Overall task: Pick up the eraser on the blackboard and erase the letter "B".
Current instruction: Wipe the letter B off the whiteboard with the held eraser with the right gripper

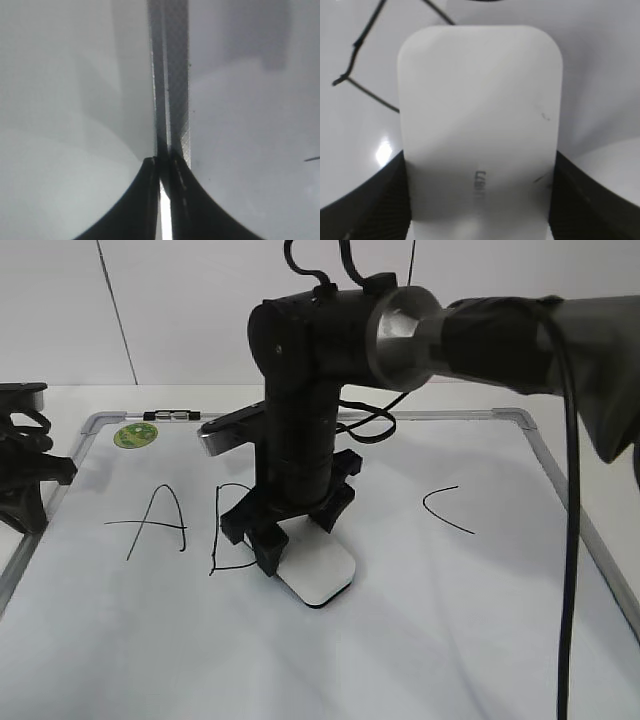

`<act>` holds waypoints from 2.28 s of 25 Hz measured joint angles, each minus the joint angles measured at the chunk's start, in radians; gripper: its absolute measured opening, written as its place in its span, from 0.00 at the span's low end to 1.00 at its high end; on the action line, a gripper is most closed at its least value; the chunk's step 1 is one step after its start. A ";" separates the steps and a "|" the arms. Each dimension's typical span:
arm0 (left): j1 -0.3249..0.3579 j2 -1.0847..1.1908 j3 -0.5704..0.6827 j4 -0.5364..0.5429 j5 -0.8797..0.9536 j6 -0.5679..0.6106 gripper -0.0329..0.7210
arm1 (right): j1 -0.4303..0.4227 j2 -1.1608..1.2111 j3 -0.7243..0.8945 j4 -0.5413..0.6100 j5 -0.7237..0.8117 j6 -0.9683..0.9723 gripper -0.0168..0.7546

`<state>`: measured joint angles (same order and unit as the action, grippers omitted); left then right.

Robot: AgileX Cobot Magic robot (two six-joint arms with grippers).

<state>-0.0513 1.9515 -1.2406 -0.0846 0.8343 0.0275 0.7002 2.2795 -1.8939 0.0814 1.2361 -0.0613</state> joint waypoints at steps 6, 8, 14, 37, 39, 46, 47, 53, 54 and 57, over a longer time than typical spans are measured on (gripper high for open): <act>0.000 0.000 0.000 0.000 0.002 0.000 0.06 | 0.088 0.003 -0.004 -0.014 -0.008 -0.068 0.72; 0.000 0.000 0.000 0.000 0.002 0.000 0.06 | 0.109 0.005 -0.004 -0.014 -0.008 -0.076 0.72; 0.000 0.000 0.000 0.000 0.002 0.000 0.06 | 0.120 0.007 -0.008 -0.036 -0.010 -0.036 0.72; 0.000 0.000 0.000 0.000 0.002 0.000 0.06 | -0.009 0.136 -0.235 -0.056 0.021 0.061 0.72; 0.000 0.000 0.000 0.000 0.002 0.000 0.06 | -0.046 0.136 -0.235 -0.059 0.009 0.061 0.72; 0.000 0.000 0.000 0.000 0.002 0.000 0.06 | -0.121 0.138 -0.239 -0.067 -0.008 0.069 0.72; 0.000 0.000 0.000 0.000 0.002 0.000 0.06 | -0.121 0.138 -0.239 -0.068 -0.008 0.070 0.72; 0.000 0.000 -0.002 0.000 0.006 0.000 0.06 | -0.099 0.142 -0.250 -0.081 -0.005 0.073 0.72; 0.000 0.000 -0.002 0.000 0.006 0.000 0.06 | -0.094 0.144 -0.254 -0.087 -0.002 0.073 0.72; 0.000 0.000 -0.002 0.001 0.007 0.000 0.06 | -0.078 0.148 -0.268 -0.106 0.005 0.073 0.72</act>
<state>-0.0513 1.9515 -1.2428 -0.0832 0.8417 0.0275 0.6227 2.4277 -2.1619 -0.0251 1.2409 0.0114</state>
